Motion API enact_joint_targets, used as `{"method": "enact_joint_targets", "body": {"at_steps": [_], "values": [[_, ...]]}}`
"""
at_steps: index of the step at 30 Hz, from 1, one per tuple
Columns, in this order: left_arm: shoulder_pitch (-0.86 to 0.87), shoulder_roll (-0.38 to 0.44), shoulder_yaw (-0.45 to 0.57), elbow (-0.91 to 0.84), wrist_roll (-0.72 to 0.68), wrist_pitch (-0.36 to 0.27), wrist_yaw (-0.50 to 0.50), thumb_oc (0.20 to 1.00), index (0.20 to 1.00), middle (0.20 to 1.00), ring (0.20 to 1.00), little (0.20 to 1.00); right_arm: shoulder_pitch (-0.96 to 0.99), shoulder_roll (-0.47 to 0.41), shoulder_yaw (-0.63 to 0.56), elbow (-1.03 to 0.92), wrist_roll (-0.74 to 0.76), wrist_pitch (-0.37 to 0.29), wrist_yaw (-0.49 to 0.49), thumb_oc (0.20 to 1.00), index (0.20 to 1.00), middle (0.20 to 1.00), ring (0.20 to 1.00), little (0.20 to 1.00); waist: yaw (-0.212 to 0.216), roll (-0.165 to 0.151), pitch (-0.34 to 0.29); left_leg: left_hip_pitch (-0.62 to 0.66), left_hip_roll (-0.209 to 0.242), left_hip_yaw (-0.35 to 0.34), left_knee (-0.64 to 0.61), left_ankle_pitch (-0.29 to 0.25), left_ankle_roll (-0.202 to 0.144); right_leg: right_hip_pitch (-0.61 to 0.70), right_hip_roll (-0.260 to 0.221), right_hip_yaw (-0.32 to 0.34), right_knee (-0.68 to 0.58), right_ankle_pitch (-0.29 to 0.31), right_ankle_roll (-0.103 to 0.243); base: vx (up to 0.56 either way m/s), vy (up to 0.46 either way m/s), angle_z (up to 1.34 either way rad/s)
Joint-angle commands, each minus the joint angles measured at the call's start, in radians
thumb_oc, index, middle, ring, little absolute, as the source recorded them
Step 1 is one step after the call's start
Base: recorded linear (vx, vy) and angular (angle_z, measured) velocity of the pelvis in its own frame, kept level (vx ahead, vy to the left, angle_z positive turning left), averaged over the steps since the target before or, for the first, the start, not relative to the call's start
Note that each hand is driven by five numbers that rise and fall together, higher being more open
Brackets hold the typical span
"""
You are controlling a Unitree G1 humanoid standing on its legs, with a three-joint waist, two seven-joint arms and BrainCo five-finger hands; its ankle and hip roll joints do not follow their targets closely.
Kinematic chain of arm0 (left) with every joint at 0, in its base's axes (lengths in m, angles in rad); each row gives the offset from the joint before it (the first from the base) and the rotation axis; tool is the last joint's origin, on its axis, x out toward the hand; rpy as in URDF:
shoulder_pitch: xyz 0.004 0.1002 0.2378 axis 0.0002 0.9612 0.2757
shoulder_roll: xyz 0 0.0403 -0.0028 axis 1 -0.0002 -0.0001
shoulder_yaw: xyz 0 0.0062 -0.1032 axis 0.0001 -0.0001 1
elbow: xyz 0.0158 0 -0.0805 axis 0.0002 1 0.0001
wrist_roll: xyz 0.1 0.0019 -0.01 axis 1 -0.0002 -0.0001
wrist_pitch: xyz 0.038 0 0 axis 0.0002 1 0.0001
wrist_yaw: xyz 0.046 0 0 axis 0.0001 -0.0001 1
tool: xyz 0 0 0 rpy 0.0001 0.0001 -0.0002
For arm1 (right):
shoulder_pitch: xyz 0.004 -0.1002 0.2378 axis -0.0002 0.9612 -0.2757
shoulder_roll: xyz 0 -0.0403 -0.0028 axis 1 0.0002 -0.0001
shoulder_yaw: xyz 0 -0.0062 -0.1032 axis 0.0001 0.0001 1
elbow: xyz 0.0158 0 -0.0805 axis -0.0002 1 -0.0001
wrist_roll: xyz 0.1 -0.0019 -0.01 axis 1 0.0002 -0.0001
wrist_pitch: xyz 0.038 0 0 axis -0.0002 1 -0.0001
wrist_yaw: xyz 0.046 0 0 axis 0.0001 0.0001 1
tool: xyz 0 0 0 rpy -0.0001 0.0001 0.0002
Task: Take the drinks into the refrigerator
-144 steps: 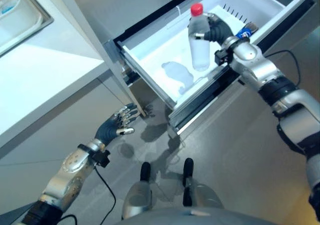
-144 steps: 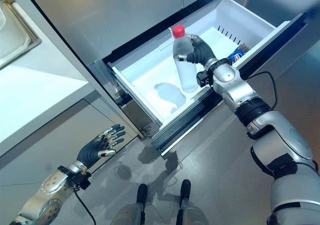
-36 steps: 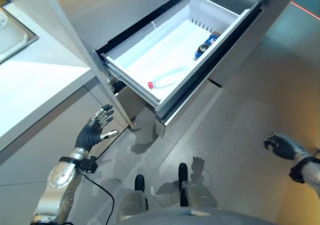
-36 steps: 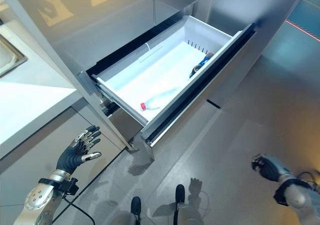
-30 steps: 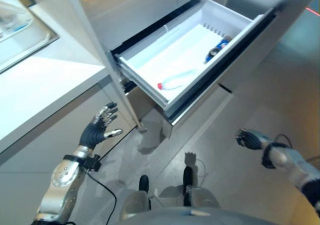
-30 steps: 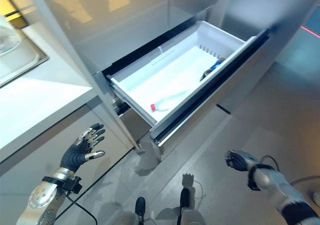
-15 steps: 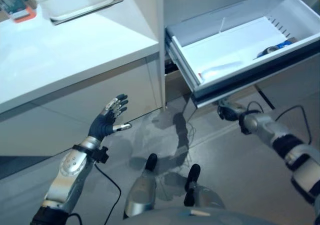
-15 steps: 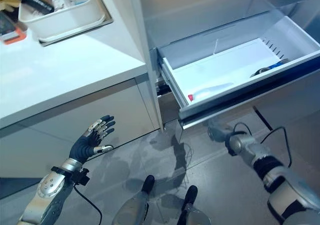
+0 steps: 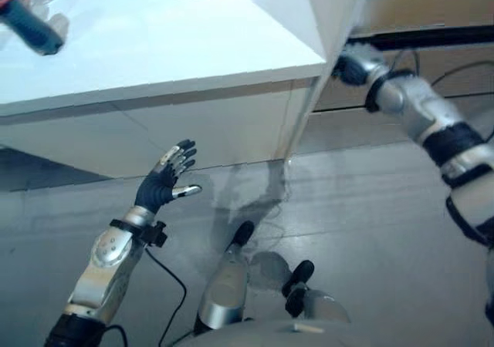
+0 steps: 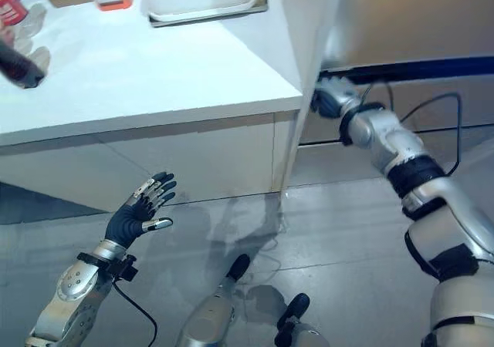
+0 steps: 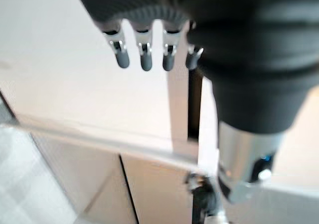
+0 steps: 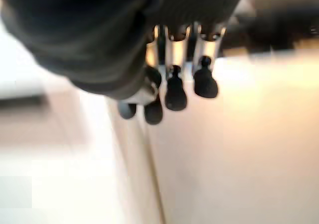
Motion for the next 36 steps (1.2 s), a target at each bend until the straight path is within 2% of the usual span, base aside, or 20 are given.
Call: {"method": "enact_joint_targets", "body": {"at_steps": [1, 8, 15, 16, 18, 19, 20, 24, 29, 36], "values": [[-0.002, 0.067, -0.003, -0.095, -0.034, -0.066, 0.008, 1.0, 1.0, 1.0, 1.0, 1.0, -0.19, 0.012, 0.031, -0.02, 0.068, -0.001, -0.101, 0.2, 0.2, 0.2, 0.2, 0.2, 0.035, -0.063, -0.037, 0.04, -0.033, 0.067, -0.01, -0.06, 0.037, 0.002, -0.034, 0.008, 0.101, -0.103, 0.019, -0.02, -0.003, 0.12], [-0.024, 0.049, -0.008, -0.08, -0.017, -0.063, 0.027, 1.0, 1.0, 1.0, 1.0, 1.0, -0.139, 0.027, -0.03, -0.066, 0.098, 0.006, -0.136, 0.2, 0.2, 0.2, 0.2, 0.2, 0.024, -0.062, -0.036, 0.046, -0.039, 0.073, -0.014, -0.06, 0.042, 0.018, -0.036, -0.001, 0.084, -0.094, 0.021, 0.0, 0.024, 0.02], [-0.021, 0.028, -0.001, -0.07, 0.009, -0.067, 0.036, 1.0, 1.0, 1.0, 1.0, 1.0, 0.147, 0.055, -0.176, -0.152, 0.117, -0.01, -0.131, 0.2, 0.2, 0.2, 0.2, 0.2, 0.003, -0.064, -0.038, 0.052, -0.044, 0.093, 0.003, -0.081, 0.054, 0.026, -0.041, 0.013, 0.079, -0.085, 0.026, -0.03, 0.041, 0.0], [-0.022, 0.021, -0.003, -0.068, 0.013, -0.069, 0.039, 1.0, 1.0, 1.0, 1.0, 1.0, 0.208, 0.071, -0.215, -0.165, 0.132, -0.014, -0.138, 0.2, 0.2, 0.2, 0.2, 0.2, -0.001, -0.058, -0.035, 0.04, -0.052, 0.093, 0.01, -0.06, 0.06, 0.019, -0.046, 0.003, 0.072, -0.055, 0.024, -0.11, 0.099, -0.01], [-0.021, 0.015, -0.002, -0.065, 0.026, -0.074, 0.05, 1.0, 1.0, 1.0, 1.0, 1.0, 0.318, 0.102, -0.28, -0.213, 0.139, -0.021, -0.147, 0.2, 0.2, 0.2, 0.2, 0.2, -0.012, -0.059, -0.04, 0.039, -0.052, 0.098, 0.015, -0.063, 0.063, 0.021, -0.046, 0.008, 0.066, -0.052, 0.025, -0.06, 0.063, 0.01], [-0.021, 0.016, -0.003, -0.065, 0.026, -0.074, 0.05, 1.0, 1.0, 1.0, 1.0, 1.0, 0.319, 0.102, -0.281, -0.214, 0.139, -0.02, -0.147, 0.416, 0.416, 0.416, 0.416, 0.416, -0.012, -0.06, -0.04, 0.039, -0.052, 0.098, 0.015, -0.062, 0.063, 0.021, -0.046, 0.008, 0.066, -0.052, 0.025, -0.01, 0.042, 0.02], [-0.018, 0.0, 0.0, -0.059, 0.04, -0.079, 0.07, 1.0, 1.0, 1.0, 1.0, 1.0, 0.458, 0.164, -0.357, -0.258, 0.157, -0.033, -0.174, 1.0, 1.0, 1.0, 1.0, 1.0, -0.031, -0.057, -0.04, 0.042, -0.052, 0.107, 0.019, -0.067, 0.066, 0.021, -0.047, 0.018, 0.066, -0.051, 0.026, -0.01, 0.038, -0.03], [-0.01, -0.03, -0.003, -0.049, 0.067, -0.084, 0.075, 1.0, 1.0, 1.0, 1.0, 1.0, 0.668, 0.21, -0.428, -0.325, 0.138, -0.062, -0.174, 1.0, 1.0, 1.0, 1.0, 1.0, -0.065, -0.058, -0.047, 0.052, -0.049, 0.121, 0.023, -0.076, 0.069, 0.028, -0.047, 0.03, 0.062, -0.05, 0.027, 0.0, 0.018, -0.05], [0.005, -0.046, 0.005, -0.034, 0.1, -0.104, 0.094, 1.0, 1.0, 1.0, 1.0, 1.0, 0.905, 0.207, -0.472, -0.375, 0.102, -0.098, -0.158, 1.0, 1.0, 1.0, 1.0, 1.0, -0.116, -0.061, -0.06, 0.066, -0.045, 0.139, 0.028, -0.087, 0.069, 0.04, -0.043, 0.048, 0.047, -0.047, 0.029, 0.0, 0.018, -0.08], [0.008, -0.073, 0.015, -0.017, 0.142, -0.115, 0.12, 1.0, 1.0, 1.0, 1.0, 1.0, 1.136, 0.267, -0.495, -0.2, 0.078, -0.096, -0.151, 1.0, 1.0, 1.0, 1.0, 1.0, -0.193, -0.066, -0.09, 0.093, -0.037, 0.168, 0.012, -0.09, 0.07, 0.06, -0.032, 0.077, 0.008, -0.027, 0.031, -0.01, 0.011, -0.2]]}}
